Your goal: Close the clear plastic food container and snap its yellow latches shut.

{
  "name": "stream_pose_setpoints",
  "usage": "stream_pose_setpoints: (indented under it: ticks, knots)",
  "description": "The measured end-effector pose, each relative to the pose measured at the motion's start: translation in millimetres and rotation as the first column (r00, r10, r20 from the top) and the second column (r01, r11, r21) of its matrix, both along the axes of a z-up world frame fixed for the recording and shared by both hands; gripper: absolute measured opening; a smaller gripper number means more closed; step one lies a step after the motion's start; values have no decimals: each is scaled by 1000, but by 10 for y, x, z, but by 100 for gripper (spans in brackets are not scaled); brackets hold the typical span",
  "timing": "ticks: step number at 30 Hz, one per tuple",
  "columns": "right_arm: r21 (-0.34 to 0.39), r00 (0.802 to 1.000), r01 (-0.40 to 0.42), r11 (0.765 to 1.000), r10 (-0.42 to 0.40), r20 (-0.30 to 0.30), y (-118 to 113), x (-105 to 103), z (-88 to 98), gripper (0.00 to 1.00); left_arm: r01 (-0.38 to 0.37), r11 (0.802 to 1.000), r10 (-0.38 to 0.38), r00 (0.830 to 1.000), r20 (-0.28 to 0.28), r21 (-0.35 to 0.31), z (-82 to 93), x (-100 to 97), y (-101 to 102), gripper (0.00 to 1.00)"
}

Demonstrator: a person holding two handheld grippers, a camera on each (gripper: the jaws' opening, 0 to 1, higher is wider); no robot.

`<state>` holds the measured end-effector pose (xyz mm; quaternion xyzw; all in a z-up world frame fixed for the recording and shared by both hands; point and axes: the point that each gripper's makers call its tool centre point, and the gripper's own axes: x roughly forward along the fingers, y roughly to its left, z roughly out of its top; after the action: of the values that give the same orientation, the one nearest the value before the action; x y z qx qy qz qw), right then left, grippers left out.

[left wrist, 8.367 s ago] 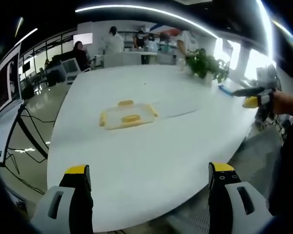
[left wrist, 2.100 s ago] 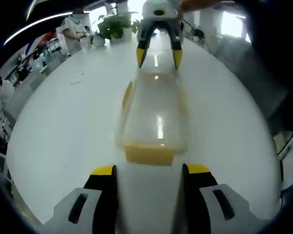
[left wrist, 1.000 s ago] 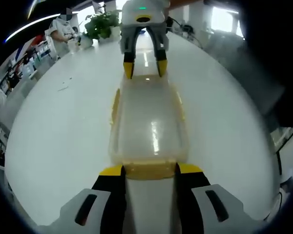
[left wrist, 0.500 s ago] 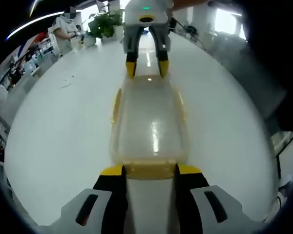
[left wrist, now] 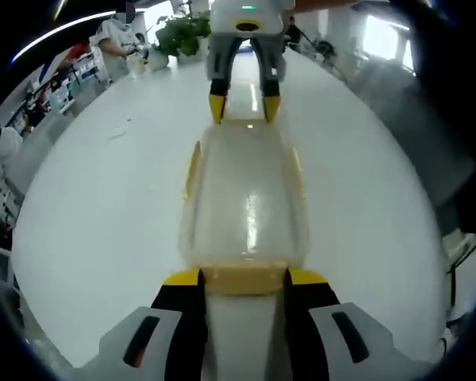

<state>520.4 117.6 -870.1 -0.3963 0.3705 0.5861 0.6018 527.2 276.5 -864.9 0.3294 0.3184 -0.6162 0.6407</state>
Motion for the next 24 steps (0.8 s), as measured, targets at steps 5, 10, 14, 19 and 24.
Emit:
stream_pose_setpoints:
  ticks: [5,10,14,19,24]
  knots:
    - [15,1000,-9,1000,9,-1,28,16,155,35,-7,1000,7,1000,10,-8,157,-3,26,34]
    - [26,1000,-13,1000,13,11,47,38,349,35,-23,999,24,1000,14,-27,351,32,71,34]
    - [35,999,-15,999,14,31,68,42,532,35,-26,999,26,999,33,-21,521,44,66,34]
    - [44,999,-18,999,16,39,67,44,658,35,-26,999,27,998,52,-21,683,10,59,34]
    - [45,999,-21,999,19,42,93,28,698,35,-31,999,31,998,62,-10,689,21,95,34]
